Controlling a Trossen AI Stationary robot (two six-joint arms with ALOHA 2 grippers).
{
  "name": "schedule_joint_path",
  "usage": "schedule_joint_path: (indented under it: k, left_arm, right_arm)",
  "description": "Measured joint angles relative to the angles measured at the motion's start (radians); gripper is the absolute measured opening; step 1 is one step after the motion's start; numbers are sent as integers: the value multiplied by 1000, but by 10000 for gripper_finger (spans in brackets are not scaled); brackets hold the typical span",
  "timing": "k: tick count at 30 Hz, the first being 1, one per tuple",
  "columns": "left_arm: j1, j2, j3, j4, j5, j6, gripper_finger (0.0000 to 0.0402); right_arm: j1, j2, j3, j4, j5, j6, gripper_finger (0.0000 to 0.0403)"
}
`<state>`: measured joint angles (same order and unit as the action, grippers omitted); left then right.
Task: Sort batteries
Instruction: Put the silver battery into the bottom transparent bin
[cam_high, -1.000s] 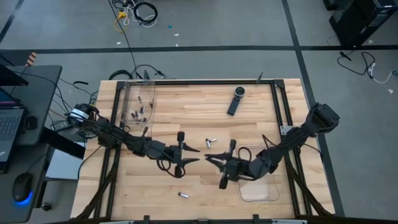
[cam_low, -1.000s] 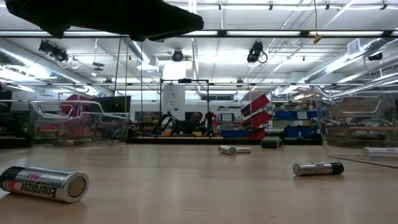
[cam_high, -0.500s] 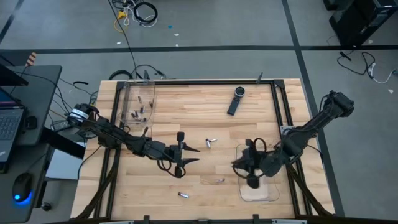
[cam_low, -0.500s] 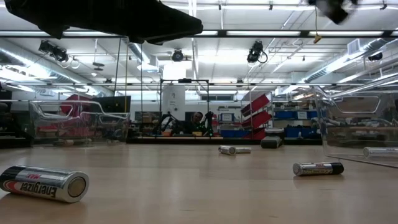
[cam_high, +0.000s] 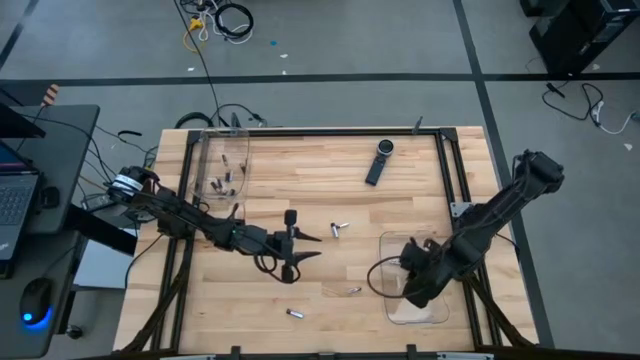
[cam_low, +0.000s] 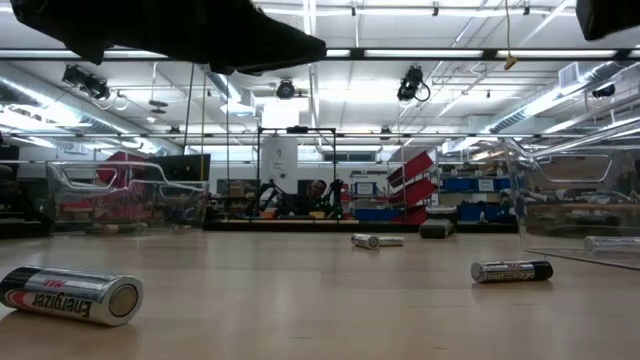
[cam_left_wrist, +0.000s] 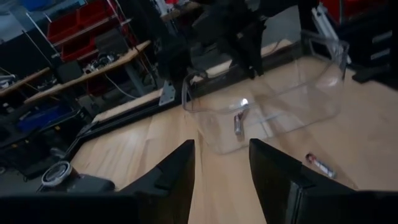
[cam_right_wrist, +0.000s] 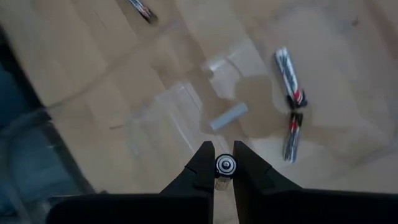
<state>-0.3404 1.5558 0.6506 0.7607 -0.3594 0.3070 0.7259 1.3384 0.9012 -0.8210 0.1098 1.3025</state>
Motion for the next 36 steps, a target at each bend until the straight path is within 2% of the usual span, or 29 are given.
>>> schedule_joint_path:
  k: [11,22,24,29,33,36]
  left_arm:
    - [13,1,0,-91,-2,-18,151]
    - [11,1,0,-117,7,-59,151]
    - [3,-3,0,-160,60,-110,151]
    - [-25,-76,16,-408,325,-228,151]
    - [-55,-111,16,-566,506,-301,151]
    - [-90,-103,15,-580,552,-353,151]
  right_arm:
    - [0,162,0,77,-26,2,49]
    - [-14,157,0,94,-24,-9,59]
    - [-15,141,0,102,-8,-12,58]
    - [-14,78,0,156,66,-51,57]
    - [-12,18,0,208,168,-141,57]
    - [-12,-13,0,258,263,-225,57]
